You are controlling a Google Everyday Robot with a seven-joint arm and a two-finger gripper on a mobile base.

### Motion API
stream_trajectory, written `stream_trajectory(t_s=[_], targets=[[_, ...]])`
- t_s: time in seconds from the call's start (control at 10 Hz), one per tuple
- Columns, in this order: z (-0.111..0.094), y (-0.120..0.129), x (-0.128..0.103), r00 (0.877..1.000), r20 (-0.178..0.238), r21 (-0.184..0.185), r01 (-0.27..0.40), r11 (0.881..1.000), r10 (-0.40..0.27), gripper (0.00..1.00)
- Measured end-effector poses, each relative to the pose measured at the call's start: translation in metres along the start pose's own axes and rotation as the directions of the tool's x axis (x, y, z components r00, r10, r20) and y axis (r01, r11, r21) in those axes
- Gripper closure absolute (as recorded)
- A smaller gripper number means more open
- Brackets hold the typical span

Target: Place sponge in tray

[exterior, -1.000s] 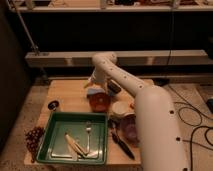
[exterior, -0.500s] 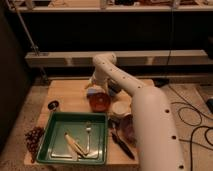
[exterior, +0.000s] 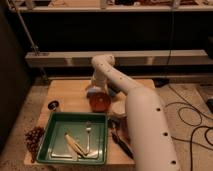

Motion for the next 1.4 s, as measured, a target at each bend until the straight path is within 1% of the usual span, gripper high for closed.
stream_trajectory(t_s=[0.1,0.3,0.5,1.4], targets=[[0.0026,0.0000,0.0004,1.000,0.005,-0.003,-0.007,1.000,0.007,0.20],[0.0076,-0.0012,0.0010,0.999,0.025,0.012,-0.023,1.000,0.022,0.20],[0.0074,0.0026,0.0005,0.999,0.029,0.008,-0.024,1.000,0.023,0.20],[0.0093,0.0012,0.0001,0.999,0.029,0.009,-0.020,1.000,0.020,0.20]])
